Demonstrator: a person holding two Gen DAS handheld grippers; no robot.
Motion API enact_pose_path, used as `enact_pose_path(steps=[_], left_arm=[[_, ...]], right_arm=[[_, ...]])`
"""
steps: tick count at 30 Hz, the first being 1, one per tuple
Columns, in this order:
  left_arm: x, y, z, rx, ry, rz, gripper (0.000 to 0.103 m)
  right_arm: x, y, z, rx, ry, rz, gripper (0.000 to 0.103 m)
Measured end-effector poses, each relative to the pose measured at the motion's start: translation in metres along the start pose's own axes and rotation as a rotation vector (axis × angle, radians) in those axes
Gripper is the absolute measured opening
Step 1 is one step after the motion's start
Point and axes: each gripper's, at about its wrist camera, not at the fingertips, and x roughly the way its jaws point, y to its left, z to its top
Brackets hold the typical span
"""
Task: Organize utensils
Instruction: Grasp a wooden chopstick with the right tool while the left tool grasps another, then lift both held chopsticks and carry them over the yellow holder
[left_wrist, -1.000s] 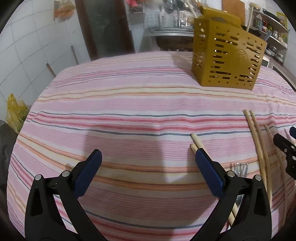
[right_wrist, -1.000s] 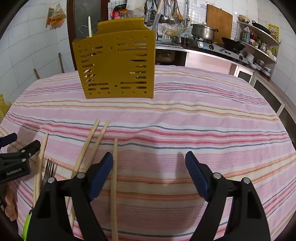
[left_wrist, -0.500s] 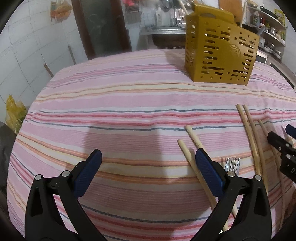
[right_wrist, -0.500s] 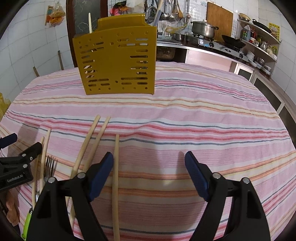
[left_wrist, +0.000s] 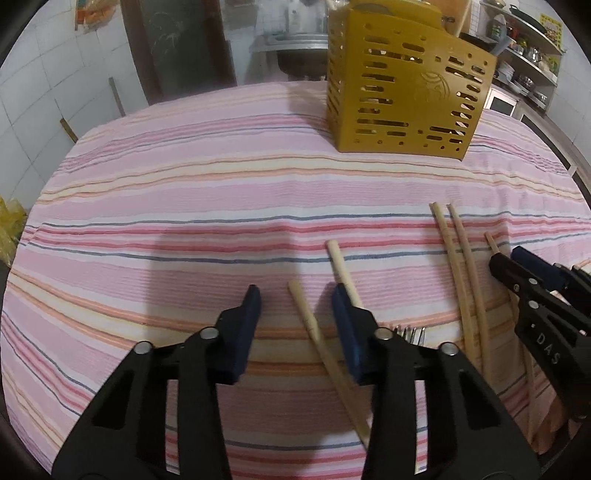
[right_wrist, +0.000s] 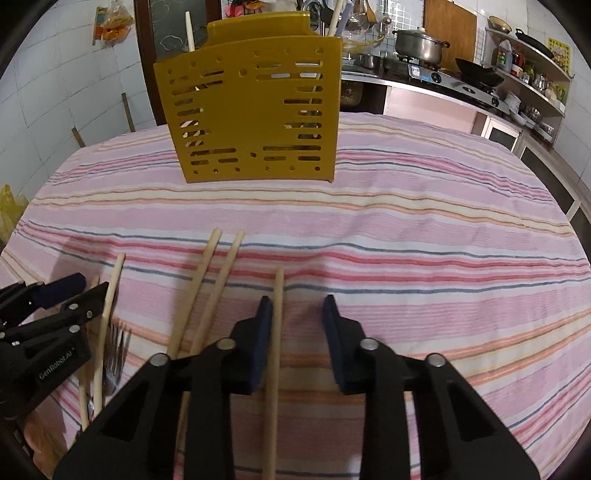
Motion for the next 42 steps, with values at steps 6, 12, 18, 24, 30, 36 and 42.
enact_pose_path(steps=[6, 12, 18, 24, 30, 36, 42], left_arm=[[0.003, 0.004, 0.007, -0.01, 0.017, -0.013, 0.01], [0.002, 0.005, 0.009, -0.001, 0.004, -0.013, 0.009], [-0.014, 0.008, 0.011, -0.005, -0.059, -0.015, 0.009], [-0.039, 0.01, 0.01, -0.012, -0.149, -0.004, 0.008], [-0.067, 0.007, 0.009, 0.001, -0.238, -0.003, 0.007], [-0.091, 0.006, 0.003, 0.008, -0.304, 0.006, 0.007], [-0.125, 0.007, -0.008, 0.007, -0.388, 0.029, 0.007]], right_arm=[[0.001, 0.003, 0.002, 0.001, 0.0, -0.001, 0.011], [-0.001, 0.001, 0.003, 0.018, -0.009, 0.005, 0.007], [-0.014, -0.006, 0.004, 0.048, -0.055, 0.016, 0.006], [-0.032, -0.017, 0.007, 0.073, -0.132, 0.007, 0.006], [-0.051, -0.021, 0.009, 0.088, -0.209, 0.022, 0.006], [-0.08, -0.02, 0.01, 0.07, -0.309, 0.012, 0.006], [-0.11, -0.023, 0.005, 0.077, -0.397, 0.032, 0.006]])
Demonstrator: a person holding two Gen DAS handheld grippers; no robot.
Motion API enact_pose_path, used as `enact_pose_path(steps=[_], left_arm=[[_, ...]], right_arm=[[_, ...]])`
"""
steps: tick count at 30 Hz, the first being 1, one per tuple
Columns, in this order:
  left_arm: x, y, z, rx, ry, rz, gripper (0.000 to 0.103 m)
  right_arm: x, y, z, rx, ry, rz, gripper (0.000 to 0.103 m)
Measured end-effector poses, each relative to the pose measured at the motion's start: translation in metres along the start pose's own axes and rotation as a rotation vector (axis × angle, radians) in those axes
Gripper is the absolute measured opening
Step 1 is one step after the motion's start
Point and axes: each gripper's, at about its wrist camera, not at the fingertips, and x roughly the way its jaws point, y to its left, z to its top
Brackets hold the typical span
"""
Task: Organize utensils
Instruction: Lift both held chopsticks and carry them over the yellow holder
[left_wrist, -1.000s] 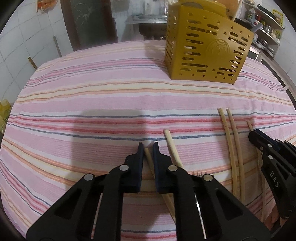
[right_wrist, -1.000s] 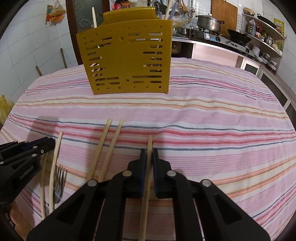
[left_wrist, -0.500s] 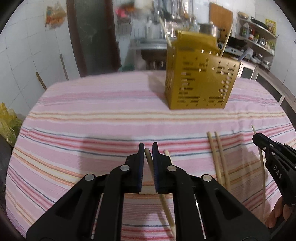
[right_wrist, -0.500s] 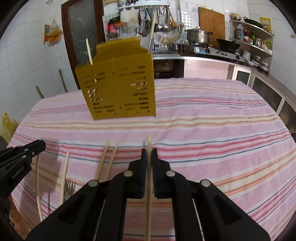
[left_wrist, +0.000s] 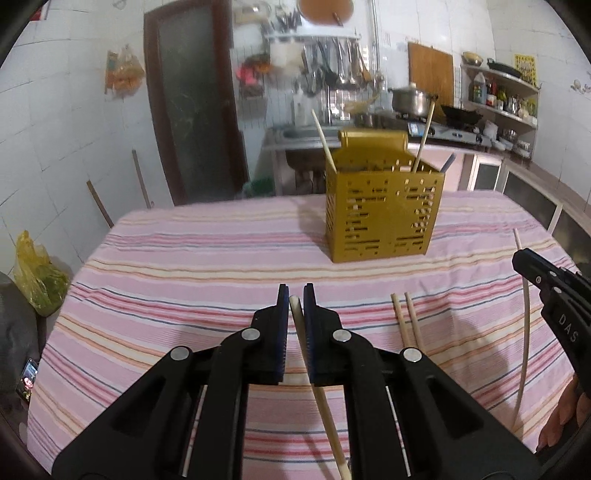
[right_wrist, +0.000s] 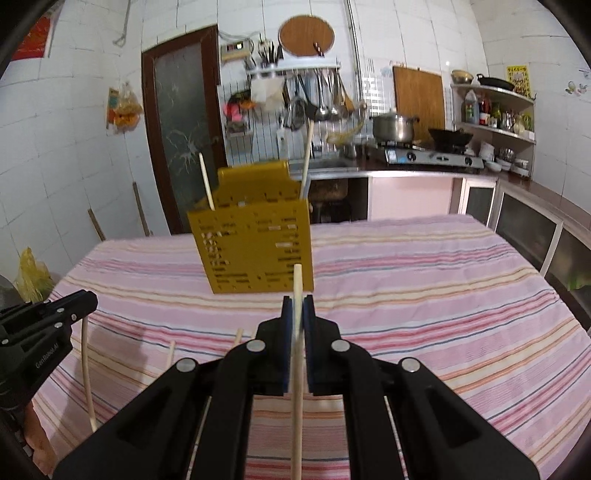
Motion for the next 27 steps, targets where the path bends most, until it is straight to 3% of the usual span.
enact_pose_path(steps=[12, 27], left_arm=[[-0.058, -0.004, -0.003, 0.006, -0.131, -0.001, 0.006], [-0.092, 0.006, -0.01, -0.02, -0.236, 0.019, 0.006]], right_arm=[[-0.043, -0.009, -0.003, 0.032, -0.105, 0.009, 0.006], [-0.073, 0.0, -0.005, -0.003, -0.212, -0.002, 0.006]])
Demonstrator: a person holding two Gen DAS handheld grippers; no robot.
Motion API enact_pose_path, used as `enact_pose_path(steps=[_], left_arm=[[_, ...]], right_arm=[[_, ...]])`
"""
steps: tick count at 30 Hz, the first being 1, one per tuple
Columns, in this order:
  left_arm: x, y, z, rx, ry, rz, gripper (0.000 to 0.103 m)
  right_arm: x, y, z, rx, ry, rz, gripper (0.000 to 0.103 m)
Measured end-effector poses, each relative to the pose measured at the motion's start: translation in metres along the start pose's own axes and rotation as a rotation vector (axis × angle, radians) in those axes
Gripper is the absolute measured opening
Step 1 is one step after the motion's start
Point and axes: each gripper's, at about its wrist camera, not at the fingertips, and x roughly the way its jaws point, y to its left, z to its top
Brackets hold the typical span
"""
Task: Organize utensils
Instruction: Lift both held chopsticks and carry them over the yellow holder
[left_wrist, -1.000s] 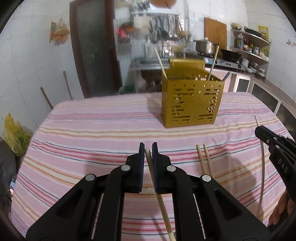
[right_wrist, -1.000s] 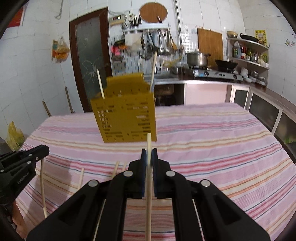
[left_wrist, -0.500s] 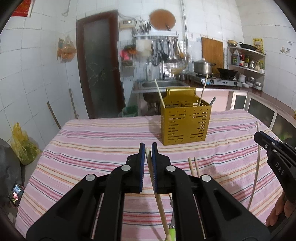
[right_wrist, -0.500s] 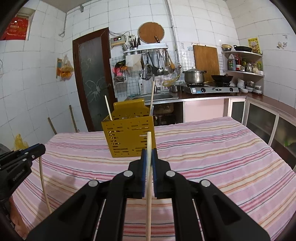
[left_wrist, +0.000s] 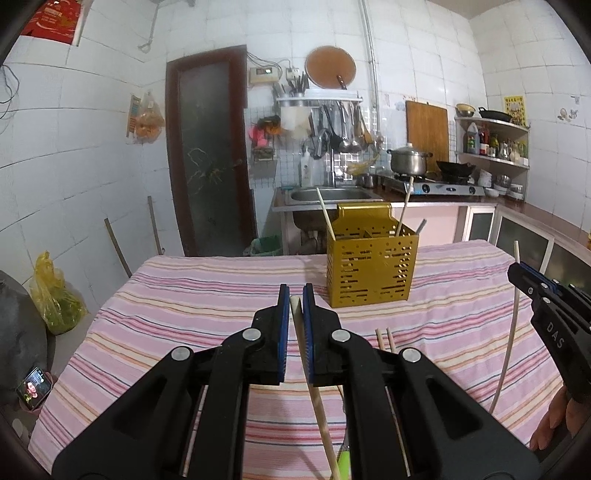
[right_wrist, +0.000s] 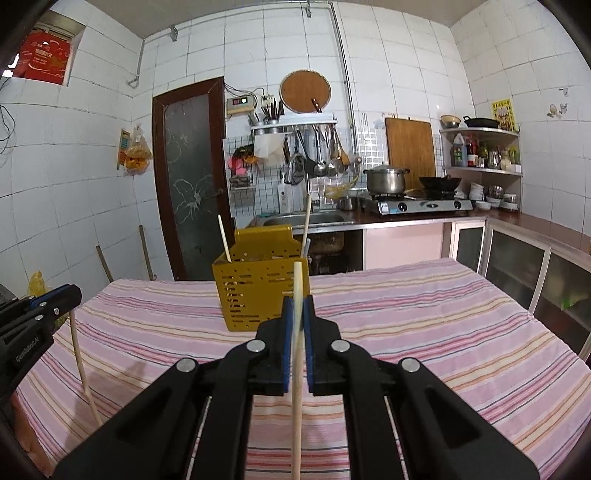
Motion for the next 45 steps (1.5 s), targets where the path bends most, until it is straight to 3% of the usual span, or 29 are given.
enact_pose_path(steps=[18, 32, 38, 45], left_arm=[[-0.007, 0.006, 0.023, -0.031, -0.06, 0.003, 0.004], [0.02, 0.015, 0.041, -0.057, -0.043, 0.003, 0.004], [0.039, 0.023, 0.042, -0.097, 0.012, -0.028, 0.004], [0.044, 0.024, 0.058, -0.091, -0.019, -0.022, 0.004]], right_arm=[[0.006, -0.002, 0.014, 0.004, -0.018, -0.007, 0.006], [0.031, -0.002, 0.028, 0.012, 0.005, -0.013, 0.006], [0.042, -0.001, 0.031, 0.006, 0.013, -0.011, 0.006], [0.052, 0.0, 0.041, 0.009, 0.01, -0.009, 0.006]])
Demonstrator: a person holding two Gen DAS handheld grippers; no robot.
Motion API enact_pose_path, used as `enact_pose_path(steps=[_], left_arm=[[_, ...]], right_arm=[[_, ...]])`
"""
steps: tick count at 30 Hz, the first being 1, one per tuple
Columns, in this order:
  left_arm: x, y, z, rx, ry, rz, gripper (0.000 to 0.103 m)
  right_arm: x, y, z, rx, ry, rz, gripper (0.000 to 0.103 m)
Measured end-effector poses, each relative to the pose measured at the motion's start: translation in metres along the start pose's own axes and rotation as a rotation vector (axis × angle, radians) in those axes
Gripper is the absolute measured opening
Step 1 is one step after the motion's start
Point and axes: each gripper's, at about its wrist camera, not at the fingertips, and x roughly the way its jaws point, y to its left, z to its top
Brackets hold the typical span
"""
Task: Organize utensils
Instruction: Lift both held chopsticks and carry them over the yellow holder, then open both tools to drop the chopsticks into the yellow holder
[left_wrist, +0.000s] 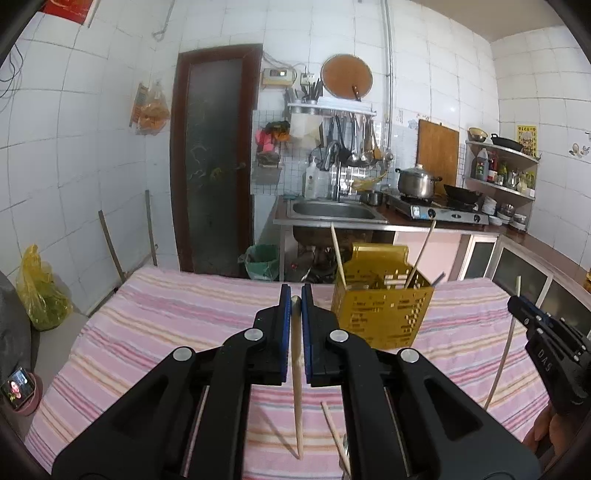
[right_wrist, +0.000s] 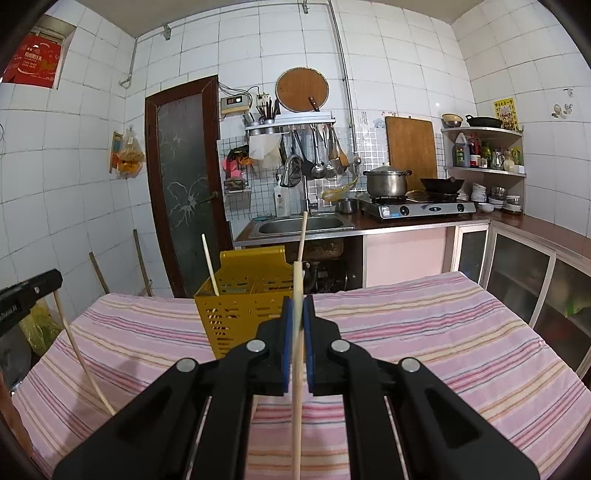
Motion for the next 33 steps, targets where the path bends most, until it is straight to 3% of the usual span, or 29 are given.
enact_pose_path(steps=[5, 12, 22, 28, 33], left_arm=[[0.001, -0.009, 0.029, 0.011, -0.054, -0.015, 0.004], [0.019, -0.028, 0.093, 0.0, -0.139, -0.062, 0.004], [0.078, -0.058, 0.154, -0.024, -0.251, -0.093, 0.004], [0.142, -0.075, 0.142, -0.029, -0.227, -0.101, 0.004], [0.19, -0.08, 0.104, -0.005, -0.161, -0.093, 0.004]], right_arm=[[0.006, 0.003, 0.023, -0.011, -0.037, 0.0, 0.006], [0.026, 0.008, 0.091, -0.002, -0.162, -0.002, 0.006], [0.097, 0.015, 0.151, 0.026, -0.285, -0.014, 0.006], [0.144, 0.008, 0.138, 0.092, -0.336, -0.058, 0.006], [0.175, 0.008, 0.107, 0.067, -0.287, -0.06, 0.006]])
